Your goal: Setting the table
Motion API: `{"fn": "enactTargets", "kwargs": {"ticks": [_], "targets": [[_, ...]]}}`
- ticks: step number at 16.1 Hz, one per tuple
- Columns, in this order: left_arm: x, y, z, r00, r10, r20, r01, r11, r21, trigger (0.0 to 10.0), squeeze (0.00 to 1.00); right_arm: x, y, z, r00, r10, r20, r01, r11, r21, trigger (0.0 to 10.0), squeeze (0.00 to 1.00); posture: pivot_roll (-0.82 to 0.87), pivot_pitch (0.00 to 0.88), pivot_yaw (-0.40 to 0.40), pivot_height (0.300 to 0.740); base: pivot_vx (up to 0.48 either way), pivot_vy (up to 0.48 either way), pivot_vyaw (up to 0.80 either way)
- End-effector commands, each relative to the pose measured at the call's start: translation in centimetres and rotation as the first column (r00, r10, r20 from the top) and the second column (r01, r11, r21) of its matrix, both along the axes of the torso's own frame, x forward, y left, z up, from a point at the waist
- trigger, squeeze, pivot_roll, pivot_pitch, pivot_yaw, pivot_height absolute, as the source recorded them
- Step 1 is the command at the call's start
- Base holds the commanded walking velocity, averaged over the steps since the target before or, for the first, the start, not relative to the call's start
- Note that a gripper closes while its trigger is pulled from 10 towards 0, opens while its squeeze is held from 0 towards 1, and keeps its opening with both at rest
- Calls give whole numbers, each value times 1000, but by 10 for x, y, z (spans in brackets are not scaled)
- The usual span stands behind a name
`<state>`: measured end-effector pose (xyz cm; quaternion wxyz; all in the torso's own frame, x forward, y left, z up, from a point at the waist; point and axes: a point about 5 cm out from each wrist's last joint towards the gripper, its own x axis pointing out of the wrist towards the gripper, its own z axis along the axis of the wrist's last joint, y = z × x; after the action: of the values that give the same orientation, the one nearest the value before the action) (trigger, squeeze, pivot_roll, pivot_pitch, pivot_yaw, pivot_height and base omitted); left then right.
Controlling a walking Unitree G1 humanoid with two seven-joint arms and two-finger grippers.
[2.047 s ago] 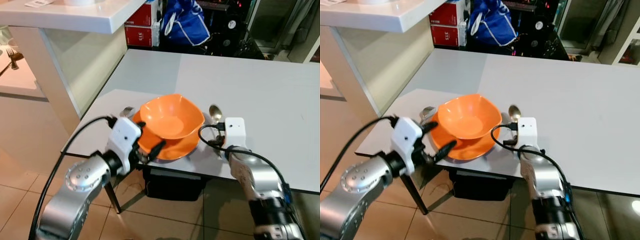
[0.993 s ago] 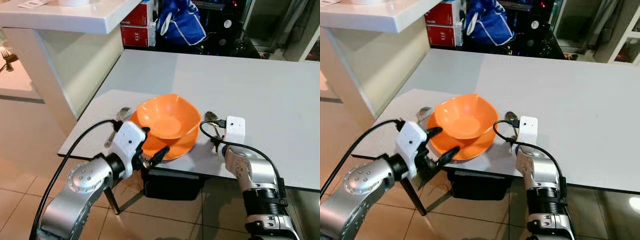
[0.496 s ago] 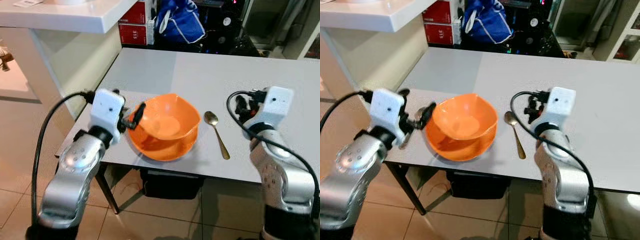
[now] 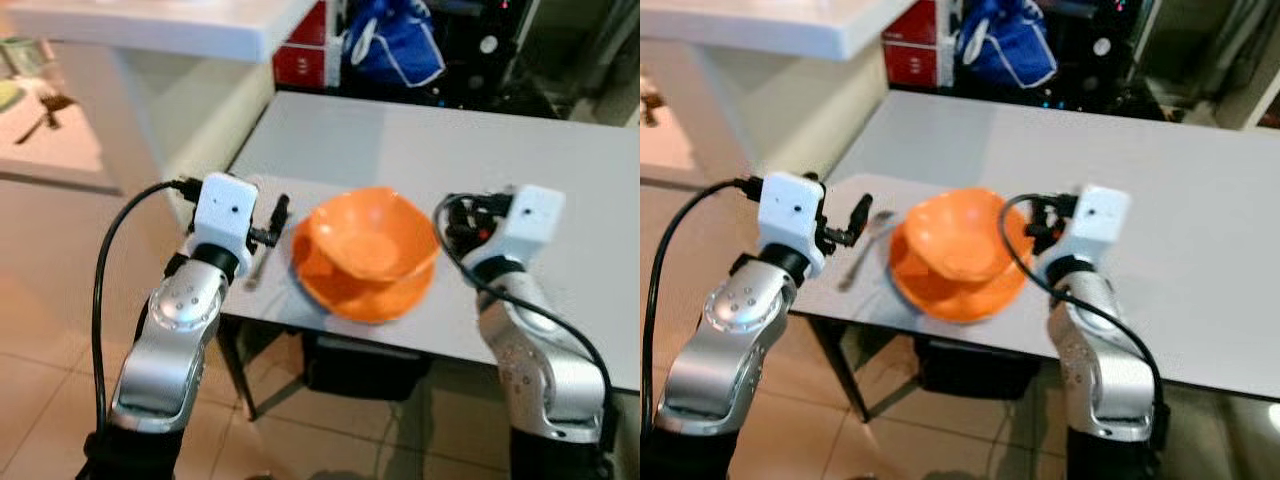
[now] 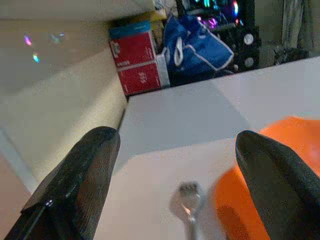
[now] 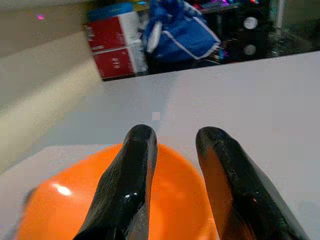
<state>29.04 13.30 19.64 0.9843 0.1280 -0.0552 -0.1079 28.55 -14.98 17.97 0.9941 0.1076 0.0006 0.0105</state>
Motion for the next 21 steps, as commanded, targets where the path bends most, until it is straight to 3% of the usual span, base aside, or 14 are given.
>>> {"fn": "enactTargets", "kwargs": {"ticks": [1, 3, 15, 21], "targets": [[3, -1, 4, 1000, 10, 23, -10, 1000, 5, 10000, 0, 2, 2, -2, 1000, 11, -3, -11, 1000, 2, 10000, 0, 5, 0, -2, 740, 0, 319, 0], [6, -1, 4, 1000, 19, 25, -19, 1000, 5, 10000, 0, 5, 6, -3, 999, 33, 0, -33, 999, 4, 10000, 0, 10, 0, -1, 740, 0, 319, 0], [12, 5, 7, 999, 39, 35, -40, 999, 12, 10000, 0, 10, 1, -9, 999, -20, -35, 22, 998, 61, 10000, 0, 8, 0, 5, 740, 0, 372, 0], [12, 12, 11, 997, 59, 50, -60, 998, 11, 10000, 0, 11, 6, -12, 999, -2, -45, 5, 998, 66, 10000, 0, 14, 0, 5, 740, 0, 467, -647]]}}
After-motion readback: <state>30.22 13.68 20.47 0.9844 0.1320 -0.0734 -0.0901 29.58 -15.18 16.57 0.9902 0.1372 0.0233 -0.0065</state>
